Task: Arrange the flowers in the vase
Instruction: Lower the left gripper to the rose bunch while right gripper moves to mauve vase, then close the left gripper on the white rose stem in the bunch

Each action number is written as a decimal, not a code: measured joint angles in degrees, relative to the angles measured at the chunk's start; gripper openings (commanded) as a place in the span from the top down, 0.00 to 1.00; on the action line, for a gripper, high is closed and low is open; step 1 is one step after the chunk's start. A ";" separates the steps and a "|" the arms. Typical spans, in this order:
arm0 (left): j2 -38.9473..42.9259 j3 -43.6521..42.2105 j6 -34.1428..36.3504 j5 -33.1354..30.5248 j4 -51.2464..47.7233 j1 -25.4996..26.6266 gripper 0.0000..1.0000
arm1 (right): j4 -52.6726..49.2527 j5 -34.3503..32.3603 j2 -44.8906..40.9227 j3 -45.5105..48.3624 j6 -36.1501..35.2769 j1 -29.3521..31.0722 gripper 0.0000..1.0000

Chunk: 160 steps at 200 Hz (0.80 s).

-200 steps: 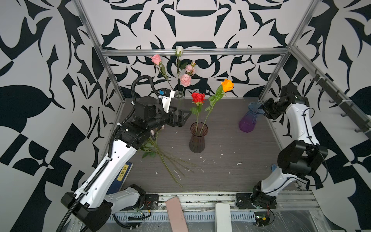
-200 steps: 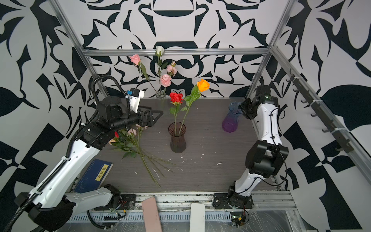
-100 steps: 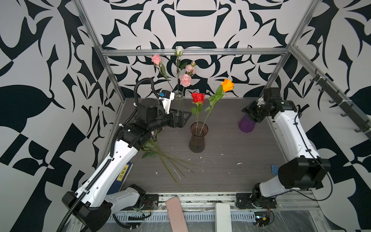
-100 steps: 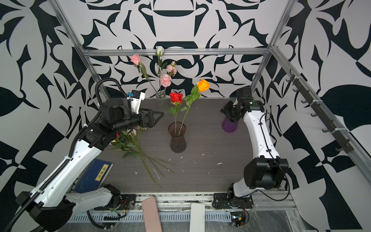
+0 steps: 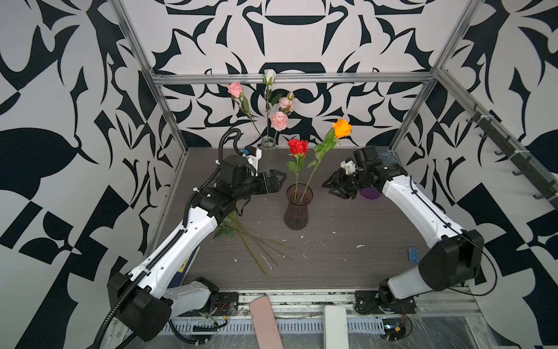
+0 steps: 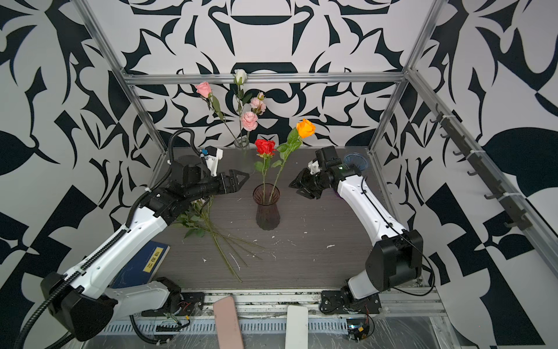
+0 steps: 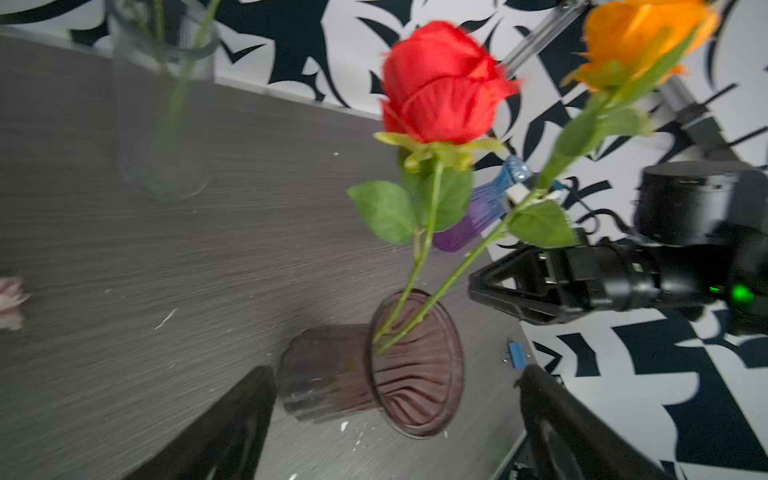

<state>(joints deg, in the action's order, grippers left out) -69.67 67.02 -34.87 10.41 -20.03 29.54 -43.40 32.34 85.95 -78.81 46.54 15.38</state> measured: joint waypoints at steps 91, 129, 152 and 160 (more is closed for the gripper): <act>-5.05 -13.00 -10.99 -8.37 -11.78 -9.97 0.31 | 4.52 3.96 -0.11 5.86 -0.33 -0.44 0.58; -18.01 -8.81 -4.52 -12.17 -14.56 -11.32 0.33 | 6.49 3.58 -2.45 10.36 -0.02 -3.10 0.58; -22.80 -6.75 -1.70 -13.40 -15.85 -12.02 0.33 | 6.56 3.43 -4.17 11.85 0.07 -4.96 0.58; -24.00 -6.03 -1.03 -13.66 -16.02 -12.20 0.34 | 6.73 3.43 -4.35 11.85 0.02 -5.57 0.58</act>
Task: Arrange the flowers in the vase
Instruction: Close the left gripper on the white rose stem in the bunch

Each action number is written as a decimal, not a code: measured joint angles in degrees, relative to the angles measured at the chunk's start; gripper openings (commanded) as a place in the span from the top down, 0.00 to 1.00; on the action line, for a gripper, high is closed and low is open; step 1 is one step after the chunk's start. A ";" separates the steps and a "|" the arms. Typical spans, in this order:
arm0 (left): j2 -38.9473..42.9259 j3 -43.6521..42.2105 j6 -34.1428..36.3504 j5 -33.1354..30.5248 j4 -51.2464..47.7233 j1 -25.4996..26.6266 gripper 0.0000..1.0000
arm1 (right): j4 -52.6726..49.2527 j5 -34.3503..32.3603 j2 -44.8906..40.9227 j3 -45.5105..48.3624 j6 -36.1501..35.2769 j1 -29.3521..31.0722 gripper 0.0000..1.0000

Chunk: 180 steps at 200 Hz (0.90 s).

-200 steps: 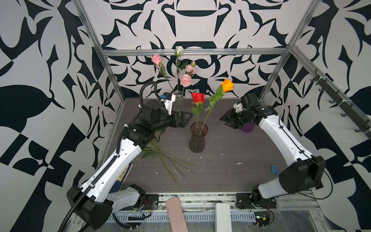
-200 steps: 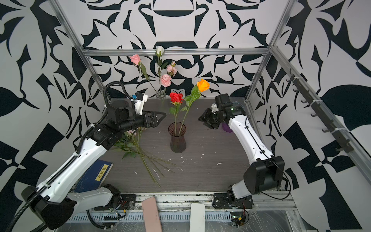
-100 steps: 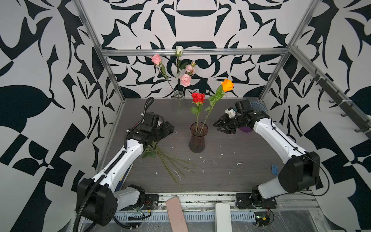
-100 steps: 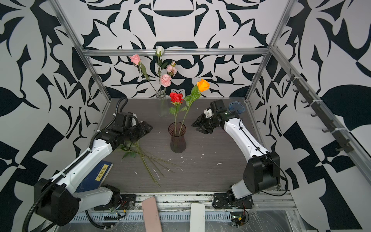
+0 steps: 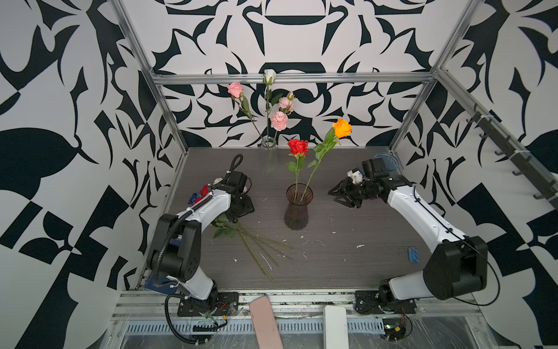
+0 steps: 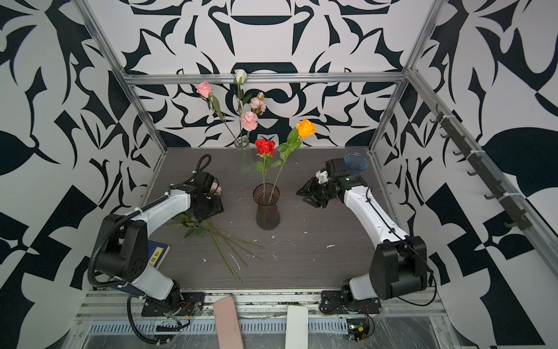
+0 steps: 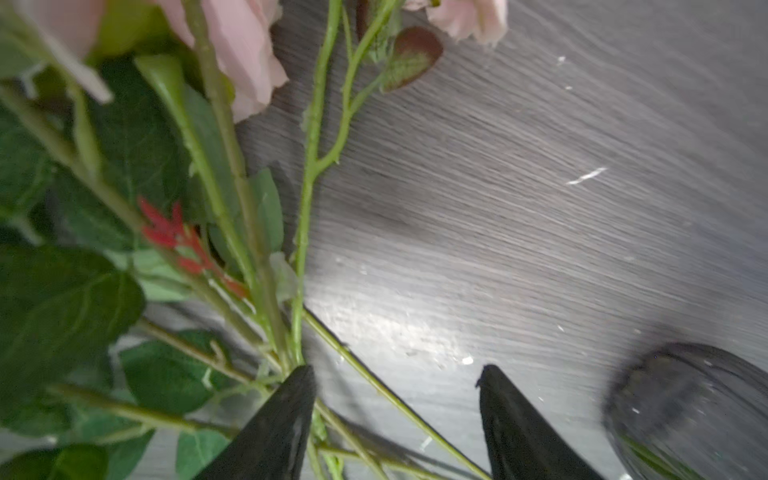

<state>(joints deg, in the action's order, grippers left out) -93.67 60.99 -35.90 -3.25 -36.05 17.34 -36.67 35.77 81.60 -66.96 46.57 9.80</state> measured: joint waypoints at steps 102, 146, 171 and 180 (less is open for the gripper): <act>-2.51 3.80 4.87 -3.65 -3.08 -3.17 0.46 | 0.28 -0.94 -1.40 0.09 0.02 -3.41 0.60; -4.52 3.80 5.35 -2.93 -2.73 -4.55 0.47 | -1.11 -0.85 0.02 -1.09 -0.66 -4.17 0.60; -6.25 3.80 5.35 -2.10 -2.60 -4.57 0.53 | -2.56 -0.85 1.36 -3.04 -1.68 -4.76 0.60; -6.40 3.80 5.18 -1.75 -2.51 -4.57 0.58 | -2.80 -0.85 1.49 -3.43 -1.90 -4.96 0.60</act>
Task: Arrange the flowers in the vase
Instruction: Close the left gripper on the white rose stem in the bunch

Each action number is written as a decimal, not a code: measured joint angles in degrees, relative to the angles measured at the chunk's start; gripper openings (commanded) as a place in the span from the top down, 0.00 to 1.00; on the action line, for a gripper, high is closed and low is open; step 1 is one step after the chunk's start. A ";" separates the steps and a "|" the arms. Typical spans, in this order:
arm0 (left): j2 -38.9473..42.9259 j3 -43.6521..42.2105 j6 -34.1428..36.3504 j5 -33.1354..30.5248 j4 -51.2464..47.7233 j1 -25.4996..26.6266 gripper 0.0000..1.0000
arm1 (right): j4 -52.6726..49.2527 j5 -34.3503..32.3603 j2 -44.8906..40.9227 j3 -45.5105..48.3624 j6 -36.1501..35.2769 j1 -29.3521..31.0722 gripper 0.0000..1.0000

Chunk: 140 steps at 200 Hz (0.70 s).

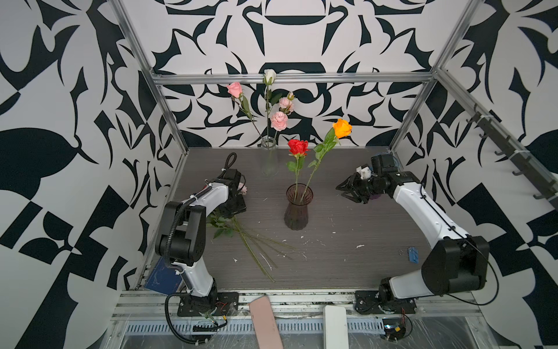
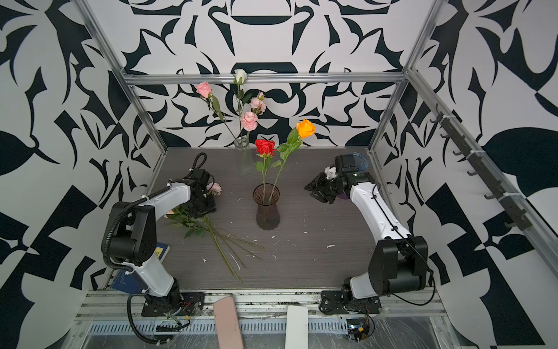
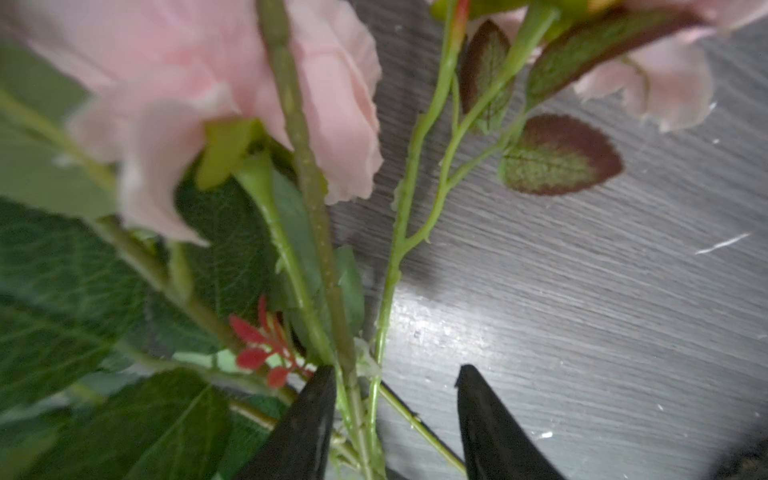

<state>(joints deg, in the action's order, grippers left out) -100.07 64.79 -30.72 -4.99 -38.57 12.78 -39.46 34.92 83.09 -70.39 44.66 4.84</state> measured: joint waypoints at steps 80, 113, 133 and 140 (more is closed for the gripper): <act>-0.02 0.46 -0.63 2.47 0.50 0.00 1.00 | -0.55 0.02 -0.02 -0.13 -0.46 -0.66 0.60; 0.72 1.49 -0.79 2.45 0.07 -0.07 1.00 | -0.44 0.09 -0.02 -0.02 -0.46 -0.76 0.61; 2.10 2.73 -1.05 2.45 -0.48 -0.24 1.00 | -0.09 0.46 -0.02 -0.02 -0.46 -0.98 0.61; 2.69 3.30 -1.18 2.47 -0.55 -0.28 1.00 | -0.02 0.52 -0.02 -0.02 -0.46 -1.03 0.61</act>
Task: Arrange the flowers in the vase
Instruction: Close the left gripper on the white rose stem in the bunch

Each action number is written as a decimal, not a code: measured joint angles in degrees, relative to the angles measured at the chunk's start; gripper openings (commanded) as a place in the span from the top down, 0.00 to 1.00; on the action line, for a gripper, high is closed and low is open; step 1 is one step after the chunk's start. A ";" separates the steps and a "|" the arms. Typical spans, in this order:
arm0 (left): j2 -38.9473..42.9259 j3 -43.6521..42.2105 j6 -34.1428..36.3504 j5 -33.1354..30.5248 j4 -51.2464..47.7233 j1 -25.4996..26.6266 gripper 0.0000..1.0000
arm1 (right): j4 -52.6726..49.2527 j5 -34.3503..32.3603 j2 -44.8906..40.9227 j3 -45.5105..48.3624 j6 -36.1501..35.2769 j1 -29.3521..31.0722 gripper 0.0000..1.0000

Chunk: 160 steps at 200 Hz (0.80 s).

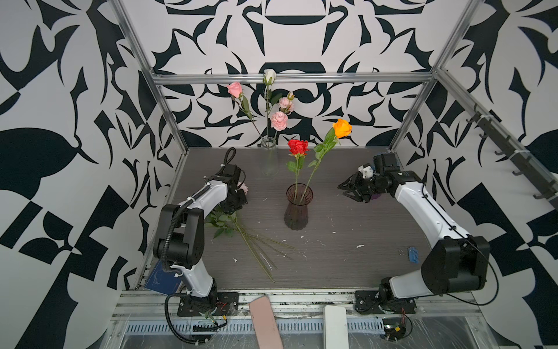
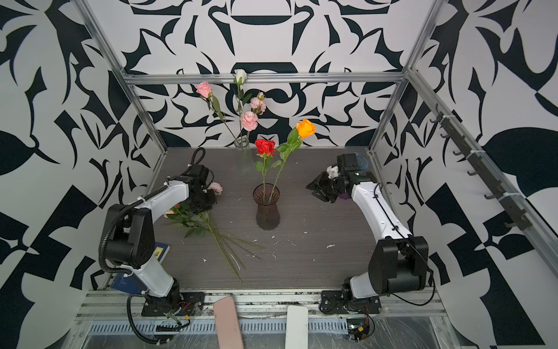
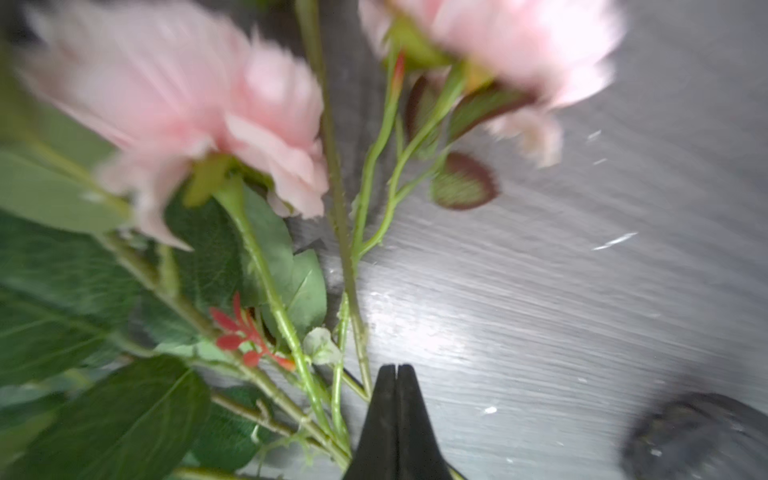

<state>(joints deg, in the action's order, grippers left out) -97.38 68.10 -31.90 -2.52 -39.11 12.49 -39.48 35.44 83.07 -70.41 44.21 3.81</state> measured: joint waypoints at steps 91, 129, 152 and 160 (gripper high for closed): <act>1.84 0.74 -2.64 1.90 0.09 -0.07 0.70 | 1.36 1.53 0.02 1.11 0.02 0.00 0.61; -3.72 0.52 -2.12 2.75 0.72 -0.11 0.74 | 1.38 1.57 -0.31 1.92 0.04 -0.02 0.61; -6.78 0.50 -1.77 3.02 0.70 -0.11 0.74 | 1.42 1.60 -1.03 2.03 0.09 -0.20 0.61; -7.19 0.46 -1.73 3.02 0.72 -0.11 0.74 | 1.40 1.60 -1.31 2.16 0.09 -0.31 0.61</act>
<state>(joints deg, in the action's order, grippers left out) -104.57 68.55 -33.63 0.49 -38.39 12.38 -38.09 37.04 81.76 -68.25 44.29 3.51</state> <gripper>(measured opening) 0.259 0.392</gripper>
